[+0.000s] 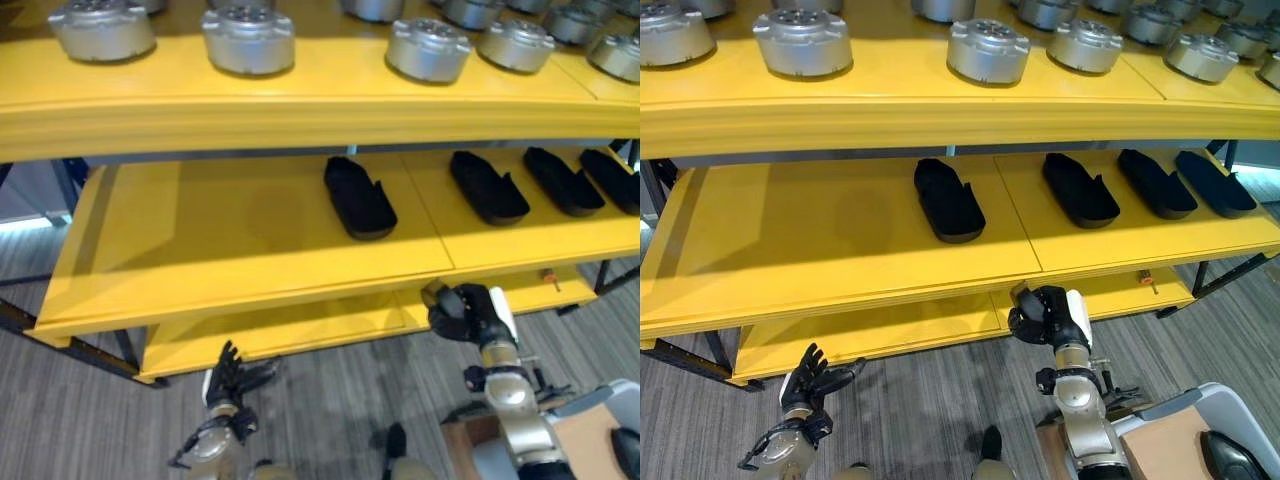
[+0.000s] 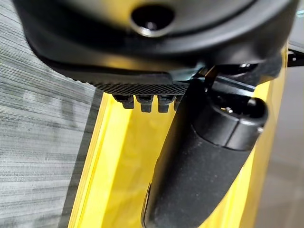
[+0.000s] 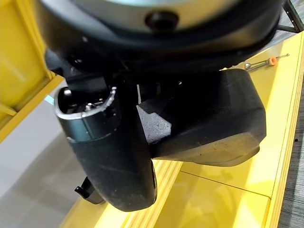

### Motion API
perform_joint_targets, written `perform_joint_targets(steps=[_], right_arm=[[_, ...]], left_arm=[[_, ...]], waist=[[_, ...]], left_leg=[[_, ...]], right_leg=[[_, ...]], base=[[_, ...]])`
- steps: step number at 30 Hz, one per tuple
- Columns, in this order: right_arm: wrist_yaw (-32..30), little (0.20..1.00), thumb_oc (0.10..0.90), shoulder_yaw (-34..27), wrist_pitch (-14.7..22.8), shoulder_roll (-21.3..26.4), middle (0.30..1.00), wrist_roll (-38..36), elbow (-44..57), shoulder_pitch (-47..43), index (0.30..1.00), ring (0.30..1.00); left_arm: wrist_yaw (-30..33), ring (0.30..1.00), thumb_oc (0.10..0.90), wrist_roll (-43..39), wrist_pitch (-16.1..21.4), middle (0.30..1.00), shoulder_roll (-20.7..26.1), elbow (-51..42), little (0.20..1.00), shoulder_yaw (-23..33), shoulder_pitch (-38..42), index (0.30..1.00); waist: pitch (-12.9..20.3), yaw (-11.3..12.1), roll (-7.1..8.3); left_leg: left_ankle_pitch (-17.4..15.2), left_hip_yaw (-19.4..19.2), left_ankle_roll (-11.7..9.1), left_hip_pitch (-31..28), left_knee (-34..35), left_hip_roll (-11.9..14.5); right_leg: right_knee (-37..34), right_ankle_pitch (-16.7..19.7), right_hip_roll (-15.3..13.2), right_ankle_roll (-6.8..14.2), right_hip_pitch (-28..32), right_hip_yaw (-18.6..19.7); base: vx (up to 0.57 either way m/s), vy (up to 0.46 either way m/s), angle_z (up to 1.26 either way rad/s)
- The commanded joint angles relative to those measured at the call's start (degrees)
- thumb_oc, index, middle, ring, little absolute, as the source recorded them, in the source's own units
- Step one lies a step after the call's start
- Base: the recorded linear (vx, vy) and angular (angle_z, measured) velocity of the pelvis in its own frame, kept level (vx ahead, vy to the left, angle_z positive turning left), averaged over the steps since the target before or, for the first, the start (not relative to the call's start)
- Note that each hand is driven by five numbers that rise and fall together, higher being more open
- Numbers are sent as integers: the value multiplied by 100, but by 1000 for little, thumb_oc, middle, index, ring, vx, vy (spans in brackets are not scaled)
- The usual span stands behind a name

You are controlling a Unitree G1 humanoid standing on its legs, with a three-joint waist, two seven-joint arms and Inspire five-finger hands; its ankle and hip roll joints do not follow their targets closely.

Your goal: Move parts from the plastic box to the shelf.

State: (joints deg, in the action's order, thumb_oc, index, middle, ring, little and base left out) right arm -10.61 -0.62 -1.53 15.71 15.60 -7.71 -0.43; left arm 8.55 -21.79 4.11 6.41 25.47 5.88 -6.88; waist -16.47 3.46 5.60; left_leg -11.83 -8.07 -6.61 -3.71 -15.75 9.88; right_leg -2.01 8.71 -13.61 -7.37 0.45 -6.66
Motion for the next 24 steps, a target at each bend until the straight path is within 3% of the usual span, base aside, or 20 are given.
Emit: perform_joint_targets(steps=[1,3,4,6,8,10,11,14,15,16,17,19,24], right_arm=[[-463,300,400,-416,622,422,300,138,553,-946,300,300],[-446,300,400,-349,611,428,300,127,517,-1003,300,300],[-387,300,400,-182,590,457,300,135,432,-1136,300,300],[-319,300,400,-76,580,530,300,144,371,-1206,300,300],[-292,300,400,-89,585,683,300,177,344,-1156,300,300],[-268,300,400,-90,597,729,300,174,384,-1125,300,300],[-248,300,400,-78,633,729,300,162,412,-1132,300,300],[-236,300,400,-52,670,854,300,150,329,-1172,300,300],[-236,300,400,-50,671,856,300,149,327,-1177,300,300],[-246,300,400,-145,695,851,300,148,431,-978,300,300],[-264,300,400,-205,712,865,300,138,449,-856,300,300],[-264,300,400,-344,738,900,300,91,473,-693,300,300],[-263,300,400,-515,719,872,300,45,446,-563,300,300]], left_arm=[[67,1000,900,194,627,1000,-237,-666,1000,23,329,1000],[82,1000,900,210,634,1000,-221,-644,1000,49,332,1000],[111,1000,900,238,624,1000,-281,-634,1000,131,355,1000],[112,1000,900,237,631,1000,-338,-617,1000,180,377,1000],[106,1000,900,215,636,1000,-392,-597,1000,136,427,1000],[116,1000,900,181,639,1000,-409,-583,1000,116,401,1000],[122,1000,900,150,627,1000,-355,-575,1000,111,379,1000],[141,1000,900,142,577,1000,-392,-543,1000,123,461,1000],[141,1000,900,141,576,1000,-393,-540,1000,127,467,1000],[134,1000,900,110,559,1000,-343,-535,1000,78,499,1000],[102,1000,900,140,545,1000,-350,-539,1000,47,527,1000],[64,1000,900,109,542,1000,-357,-558,1000,-7,526,1000],[-15,1000,900,121,459,1000,-358,-605,1000,-66,516,1000]], waist=[[-48,17,-564],[-111,39,-616],[-221,77,-732],[-310,64,-823],[-388,-118,-853],[-461,-179,-866],[-558,-172,-754],[-677,-317,-748],[-676,-335,-752],[-582,-358,-603],[-522,-373,-546],[-360,-385,-542],[-201,-429,-647]], left_leg=[[983,65,266,-819,2075,-564],[966,30,272,-869,2075,-584],[985,-72,258,-927,2075,-548],[972,-126,262,-974,2075,-537],[927,2,323,-998,2075,-617],[909,31,313,-1038,2075,-644],[906,-2,286,-1056,2075,-732],[891,110,359,-1069,2075,-756],[889,126,357,-1065,2075,-750],[879,187,394,-1033,2075,-878],[834,217,459,-1016,2075,-910],[991,226,466,-927,2075,-922],[1163,302,469,-987,2075,-846]], right_leg=[[203,-40,192,983,495,157],[309,-48,179,999,468,74],[600,-93,241,1027,401,-144],[890,-138,434,1047,326,-69],[1149,-193,1087,1124,61,270],[1230,-229,1242,1135,-26,136],[1033,-239,1434,1088,-19,-130],[826,-224,1838,1083,-412,-42],[814,-223,1840,1081,-407,-58],[517,-227,1834,926,-130,185],[356,-201,1888,926,-26,294],[176,-127,1784,904,37,33],[-34,-99,1778,911,235,-91]], base=[[3,189,5],[-12,185,0],[-39,218,-10],[-31,193,-39],[12,154,-50],[6,33,-4],[7,-21,54],[36,-17,8],[87,-87,13],[73,-115,33],[87,-146,58],[62,-113,79],[131,-122,22]])
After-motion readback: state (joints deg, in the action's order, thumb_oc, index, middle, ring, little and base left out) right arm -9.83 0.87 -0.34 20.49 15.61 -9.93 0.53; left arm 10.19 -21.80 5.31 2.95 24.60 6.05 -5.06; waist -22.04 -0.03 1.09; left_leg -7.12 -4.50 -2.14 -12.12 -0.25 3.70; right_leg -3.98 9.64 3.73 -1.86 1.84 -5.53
